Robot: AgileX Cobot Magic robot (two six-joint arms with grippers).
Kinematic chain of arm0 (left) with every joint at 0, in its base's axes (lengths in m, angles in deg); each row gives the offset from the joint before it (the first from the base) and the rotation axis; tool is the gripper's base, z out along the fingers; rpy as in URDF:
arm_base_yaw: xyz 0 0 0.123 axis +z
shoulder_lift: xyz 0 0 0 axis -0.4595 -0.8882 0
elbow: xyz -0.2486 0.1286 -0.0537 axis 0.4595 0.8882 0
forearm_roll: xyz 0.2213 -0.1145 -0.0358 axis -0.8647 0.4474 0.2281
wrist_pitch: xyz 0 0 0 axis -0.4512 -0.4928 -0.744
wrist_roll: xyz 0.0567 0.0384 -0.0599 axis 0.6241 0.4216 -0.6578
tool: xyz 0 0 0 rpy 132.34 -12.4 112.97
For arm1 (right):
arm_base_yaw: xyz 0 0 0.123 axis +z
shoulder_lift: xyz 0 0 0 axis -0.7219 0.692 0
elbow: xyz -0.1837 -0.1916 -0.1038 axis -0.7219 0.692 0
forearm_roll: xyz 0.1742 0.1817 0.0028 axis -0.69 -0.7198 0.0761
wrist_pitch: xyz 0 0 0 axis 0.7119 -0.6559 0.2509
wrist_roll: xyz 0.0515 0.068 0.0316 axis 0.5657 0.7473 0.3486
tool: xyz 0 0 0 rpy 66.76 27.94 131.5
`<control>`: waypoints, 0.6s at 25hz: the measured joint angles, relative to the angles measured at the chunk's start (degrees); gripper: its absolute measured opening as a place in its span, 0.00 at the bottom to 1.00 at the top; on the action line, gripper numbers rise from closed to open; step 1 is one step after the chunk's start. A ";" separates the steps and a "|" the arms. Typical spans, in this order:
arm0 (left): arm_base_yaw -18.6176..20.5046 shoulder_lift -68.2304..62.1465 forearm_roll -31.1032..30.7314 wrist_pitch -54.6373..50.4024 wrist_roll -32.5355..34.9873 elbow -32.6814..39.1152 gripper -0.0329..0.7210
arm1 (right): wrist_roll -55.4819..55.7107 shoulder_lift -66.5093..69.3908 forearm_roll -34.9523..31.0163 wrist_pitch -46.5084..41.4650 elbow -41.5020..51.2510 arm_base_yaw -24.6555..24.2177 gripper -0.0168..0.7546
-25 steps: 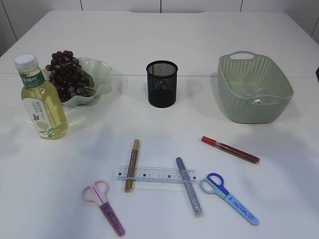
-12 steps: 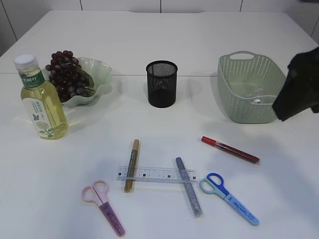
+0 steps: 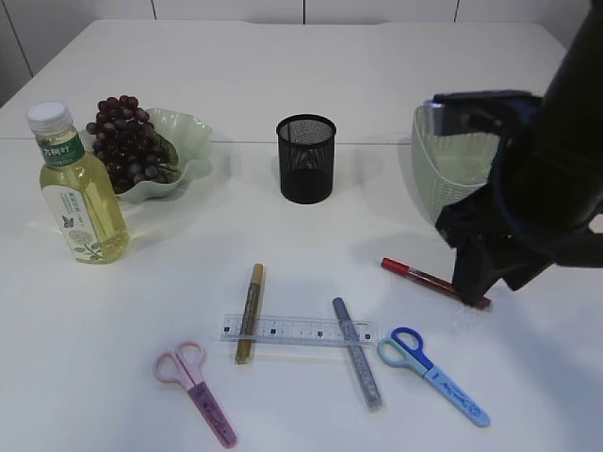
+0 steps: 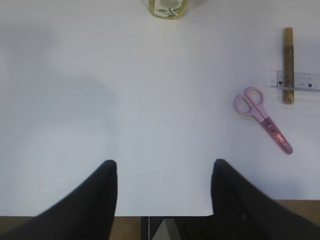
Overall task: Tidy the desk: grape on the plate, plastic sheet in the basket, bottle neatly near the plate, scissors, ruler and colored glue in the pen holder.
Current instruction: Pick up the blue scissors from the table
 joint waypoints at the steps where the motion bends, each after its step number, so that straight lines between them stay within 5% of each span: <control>1: 0.00 0.00 0.00 -0.14 0.00 0.00 0.62 | 0.00 1.40 0.00 0.09 0.00 0.50 0.57; 15: 0.00 0.00 0.00 -0.79 0.00 0.00 0.62 | 1.13 15.86 3.26 2.19 0.00 2.60 0.56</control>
